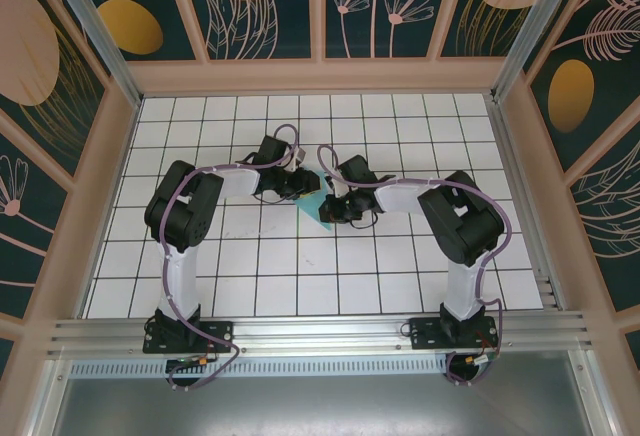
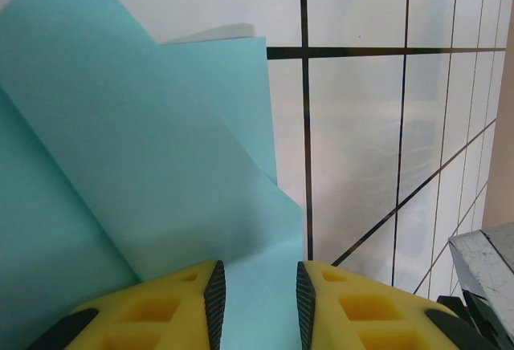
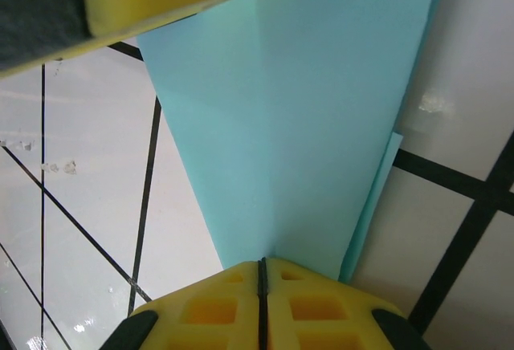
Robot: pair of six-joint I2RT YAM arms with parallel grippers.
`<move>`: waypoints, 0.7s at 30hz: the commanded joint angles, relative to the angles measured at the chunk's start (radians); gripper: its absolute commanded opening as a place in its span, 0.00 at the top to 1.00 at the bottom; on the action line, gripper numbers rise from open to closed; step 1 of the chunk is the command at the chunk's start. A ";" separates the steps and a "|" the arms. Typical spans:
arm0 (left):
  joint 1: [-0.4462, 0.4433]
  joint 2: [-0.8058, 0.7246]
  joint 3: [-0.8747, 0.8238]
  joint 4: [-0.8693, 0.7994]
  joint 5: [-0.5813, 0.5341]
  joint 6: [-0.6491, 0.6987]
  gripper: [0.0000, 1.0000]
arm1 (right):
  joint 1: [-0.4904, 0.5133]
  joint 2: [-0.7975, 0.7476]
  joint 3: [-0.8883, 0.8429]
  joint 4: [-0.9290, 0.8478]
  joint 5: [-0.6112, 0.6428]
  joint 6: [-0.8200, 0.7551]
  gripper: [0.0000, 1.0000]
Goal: Fold a paper plane with a square sheet of paper (fold left side to right side)
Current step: Fourth fold the wing at the center of the table.
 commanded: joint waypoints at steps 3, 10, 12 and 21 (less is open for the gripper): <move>-0.003 0.075 -0.017 -0.098 -0.103 0.040 0.66 | 0.021 -0.015 -0.065 -0.169 0.021 -0.020 0.90; -0.003 0.081 -0.016 -0.099 -0.105 0.042 0.66 | 0.036 -0.042 -0.082 -0.192 0.010 -0.034 0.90; -0.003 0.081 -0.016 -0.099 -0.106 0.042 0.66 | 0.040 -0.049 -0.088 -0.191 0.005 -0.034 0.90; -0.002 0.074 -0.022 -0.096 -0.107 0.042 0.66 | 0.046 -0.061 -0.119 -0.174 -0.009 -0.018 0.90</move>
